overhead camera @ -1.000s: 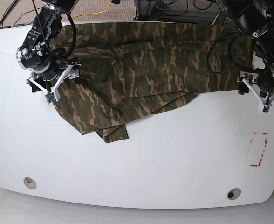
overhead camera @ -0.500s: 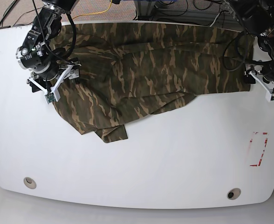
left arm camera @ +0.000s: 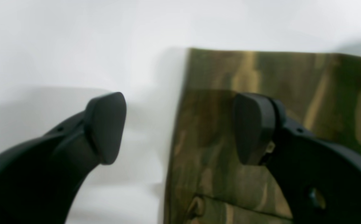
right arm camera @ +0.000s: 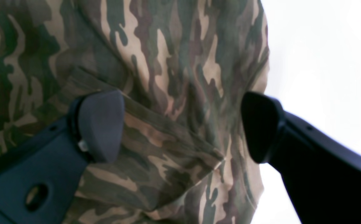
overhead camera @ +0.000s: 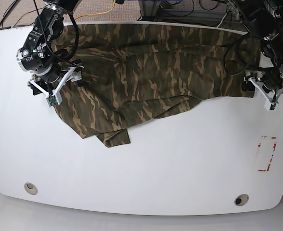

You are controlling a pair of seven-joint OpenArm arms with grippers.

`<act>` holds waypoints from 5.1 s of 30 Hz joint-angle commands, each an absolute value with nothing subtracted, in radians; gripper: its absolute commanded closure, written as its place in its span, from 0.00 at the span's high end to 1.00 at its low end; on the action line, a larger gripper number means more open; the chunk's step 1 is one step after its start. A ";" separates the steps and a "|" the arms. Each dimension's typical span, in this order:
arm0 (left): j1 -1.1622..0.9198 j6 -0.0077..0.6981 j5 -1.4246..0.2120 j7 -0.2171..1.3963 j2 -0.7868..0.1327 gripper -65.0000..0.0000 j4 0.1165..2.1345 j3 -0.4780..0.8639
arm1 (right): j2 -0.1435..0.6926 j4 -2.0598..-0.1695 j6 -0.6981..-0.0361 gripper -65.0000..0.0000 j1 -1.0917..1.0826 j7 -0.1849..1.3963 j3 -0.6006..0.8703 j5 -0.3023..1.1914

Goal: Layout the t-shirt on the table in an organized manner, then fold the t-shirt properly
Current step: 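Move the left gripper back toward the shirt edge, smoothing the fabric, then grasp the shirt edge with the left gripper and pull it outward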

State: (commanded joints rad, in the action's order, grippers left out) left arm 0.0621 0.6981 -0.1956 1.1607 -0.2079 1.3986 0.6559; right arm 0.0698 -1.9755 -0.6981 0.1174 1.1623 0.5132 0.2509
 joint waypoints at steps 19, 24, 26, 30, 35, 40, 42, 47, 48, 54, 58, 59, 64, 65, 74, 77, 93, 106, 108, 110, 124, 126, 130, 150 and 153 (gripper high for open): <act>0.064 0.698 -0.335 1.162 -0.211 0.69 1.411 0.567 | 0.048 -1.975 -0.698 0.88 0.136 1.162 0.513 0.252; 0.064 0.698 -0.344 1.164 -0.208 0.68 1.419 0.545 | 0.048 -1.975 -0.698 0.88 0.136 1.162 0.513 0.252; 0.064 0.698 -0.344 1.164 -0.208 0.68 1.419 0.542 | 0.048 -1.975 -0.698 0.88 0.136 1.162 0.513 0.252; 0.064 0.698 -0.344 1.161 -0.208 0.52 1.419 0.544 | 0.048 -1.975 -0.698 0.88 0.136 1.162 0.513 0.252; 0.064 0.698 -0.346 1.158 -0.211 0.19 1.419 0.549 | 0.048 -1.975 -0.698 0.88 0.136 1.162 0.513 0.252; 0.064 0.698 -0.346 1.159 -0.211 0.12 1.468 0.587 | 0.048 -1.975 -0.698 0.88 0.136 1.162 0.513 0.252; 0.062 0.698 -0.346 1.164 -0.209 0.12 1.512 0.596 | 0.048 -1.975 -0.698 0.88 0.136 1.162 0.513 0.252; 0.054 0.698 -0.346 1.178 -0.211 0.12 1.613 0.596 | 0.048 -1.975 -0.698 0.88 0.136 1.162 0.513 0.252; 0.051 0.698 -0.346 1.185 -0.211 0.12 1.623 0.596 | 0.048 -1.975 -0.698 0.88 0.136 1.162 0.513 0.252; 0.010 0.698 -0.346 1.210 -0.213 0.12 1.739 0.579 | 0.048 -1.975 -0.698 0.88 0.136 1.162 0.513 0.252; -0.036 0.698 -0.346 1.210 -0.214 0.12 1.802 0.527 | 0.048 -1.975 -0.698 0.88 0.136 1.162 0.513 0.252; -0.050 0.698 -0.346 1.210 -0.214 0.12 1.819 0.516 | 0.048 -1.975 -0.698 0.88 0.136 1.162 0.513 0.252; -0.111 0.698 -0.346 1.210 -0.214 0.12 1.885 0.456 | 0.048 -1.975 -0.698 0.88 0.136 1.162 0.513 0.252; -0.120 0.698 -0.346 1.210 -0.214 0.12 1.894 0.449 | 0.048 -1.975 -0.698 0.88 0.134 1.162 0.513 0.252; -0.254 0.698 -0.403 1.210 -0.217 0.12 1.957 0.340 | 0.048 -1.975 -0.698 0.88 0.133 1.162 0.513 0.252; -0.295 0.698 -0.443 1.210 -0.248 0.12 1.957 0.315 | 0.048 -1.975 -0.698 0.88 0.133 1.162 0.513 0.252; -0.423 0.698 -0.588 1.210 -0.371 0.12 1.957 0.182 | 0.048 -1.974 -0.698 0.88 0.130 1.162 0.512 0.251; -0.441 0.698 -0.714 1.210 -0.452 0.12 1.957 0.182 | 0.038 -1.974 -0.698 0.88 0.131 1.162 0.512 0.251; -0.438 0.698 -0.751 1.210 -0.469 0.12 1.957 0.183 | 0.030 -1.974 -0.698 0.88 0.133 1.162 0.512 0.248; -0.437 0.698 -0.780 1.210 -0.483 0.12 1.957 0.185 | 0.030 -1.974 -0.698 0.88 0.133 1.162 0.512 0.248; -0.430 0.698 -1.044 1.208 -0.604 0.12 1.989 0.248 | 0.028 -1.974 -0.698 0.88 0.136 1.162 0.512 0.249; -0.430 0.698 -1.073 1.208 -0.627 0.12 1.991 0.249 | 0.028 -1.974 -0.698 0.88 0.136 1.162 0.512 0.248; -0.433 0.698 -1.110 1.208 -0.665 0.12 1.992 0.268 | 0.028 -1.974 -0.698 0.88 0.136 1.162 0.512 0.248; -0.432 0.698 -1.405 1.210 -0.717 0.12 1.992 0.498 | 0.028 -1.974 -0.698 0.88 0.130 1.162 0.512 0.243; -0.433 0.698 -1.448 1.211 -0.739 0.12 1.992 0.509 | 0.028 -1.974 -0.698 0.88 0.130 1.162 0.512 0.243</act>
